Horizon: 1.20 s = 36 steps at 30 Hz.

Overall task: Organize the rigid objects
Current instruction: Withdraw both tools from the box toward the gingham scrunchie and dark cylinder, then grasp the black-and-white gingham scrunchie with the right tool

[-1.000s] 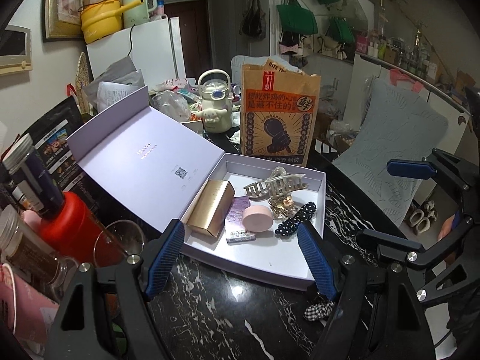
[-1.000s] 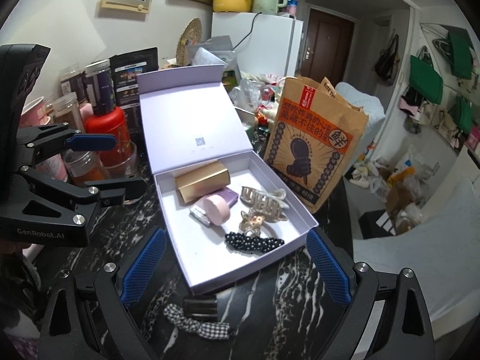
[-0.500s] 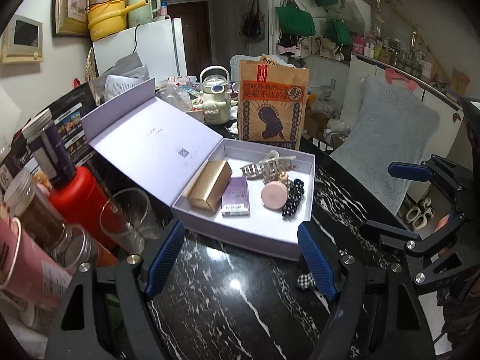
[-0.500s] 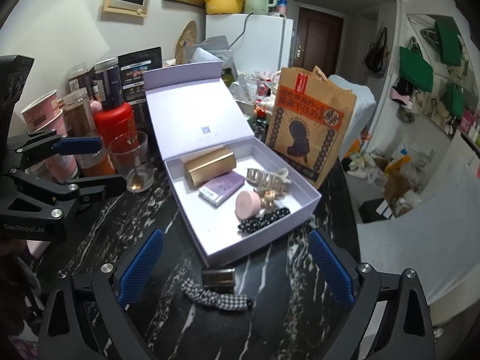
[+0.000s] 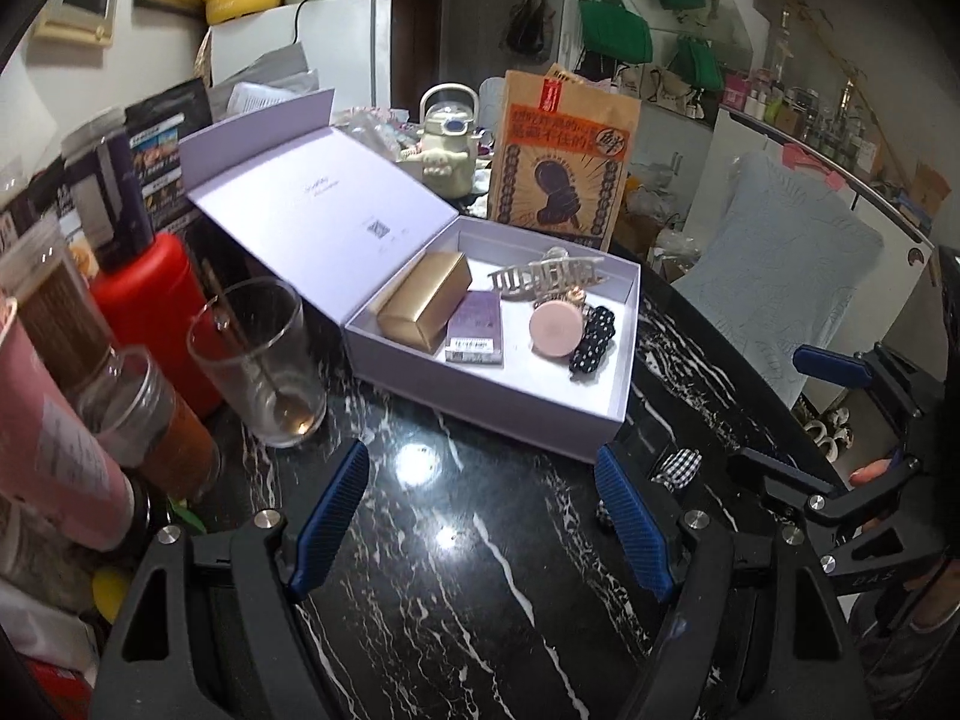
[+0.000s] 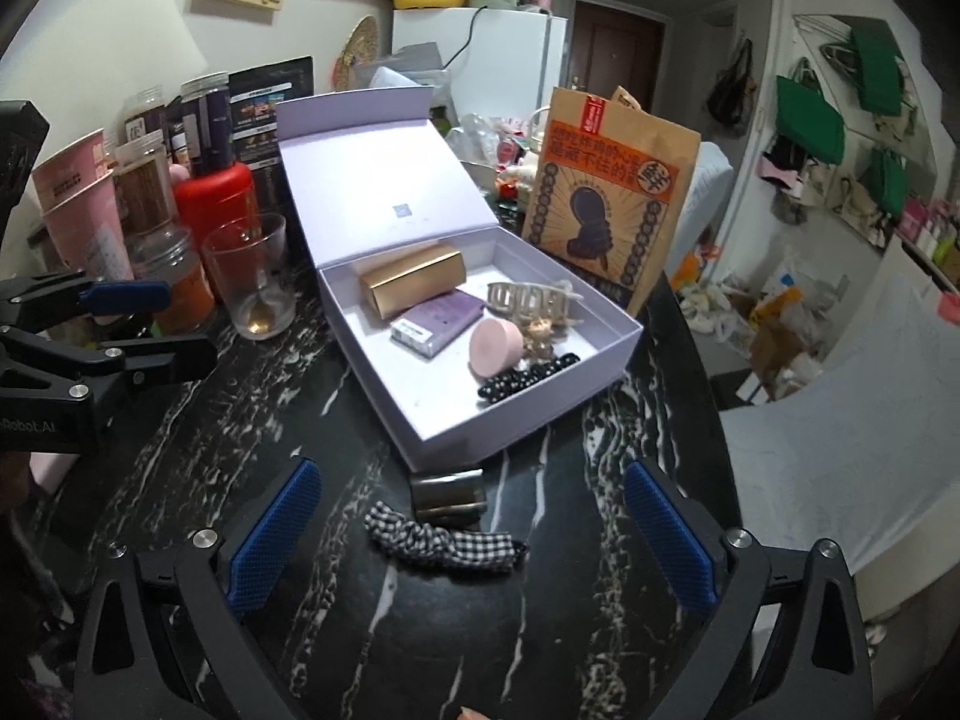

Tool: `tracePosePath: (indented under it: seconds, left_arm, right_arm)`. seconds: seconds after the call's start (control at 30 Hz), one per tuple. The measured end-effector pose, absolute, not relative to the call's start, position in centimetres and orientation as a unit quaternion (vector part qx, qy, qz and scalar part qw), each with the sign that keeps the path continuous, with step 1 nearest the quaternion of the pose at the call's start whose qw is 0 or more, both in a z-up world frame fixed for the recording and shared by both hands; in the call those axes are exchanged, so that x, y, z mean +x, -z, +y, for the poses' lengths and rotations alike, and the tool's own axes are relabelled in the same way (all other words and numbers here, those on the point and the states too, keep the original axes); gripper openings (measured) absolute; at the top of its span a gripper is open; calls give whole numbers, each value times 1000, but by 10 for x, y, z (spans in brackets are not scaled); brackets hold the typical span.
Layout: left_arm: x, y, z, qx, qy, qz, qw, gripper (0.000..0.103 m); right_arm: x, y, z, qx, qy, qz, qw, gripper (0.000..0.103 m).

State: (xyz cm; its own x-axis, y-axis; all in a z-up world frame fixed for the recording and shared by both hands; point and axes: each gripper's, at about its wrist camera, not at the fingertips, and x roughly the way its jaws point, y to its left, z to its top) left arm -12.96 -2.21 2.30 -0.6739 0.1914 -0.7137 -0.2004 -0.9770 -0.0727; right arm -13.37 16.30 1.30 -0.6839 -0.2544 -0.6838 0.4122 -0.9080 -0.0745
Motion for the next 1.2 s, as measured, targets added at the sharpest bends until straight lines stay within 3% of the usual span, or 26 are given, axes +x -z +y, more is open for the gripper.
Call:
tracePosePath:
  seconds: [0.77,1.2]
  left_arm:
    - [-129,26,-35,-431,-891,-49,132,78]
    - [-139,51,-30,-458,-876,-62,136,78]
  right_arm:
    - [-147,71,168,392,902,35,176,103]
    - [-164,92,153,417,887,52,188,103]
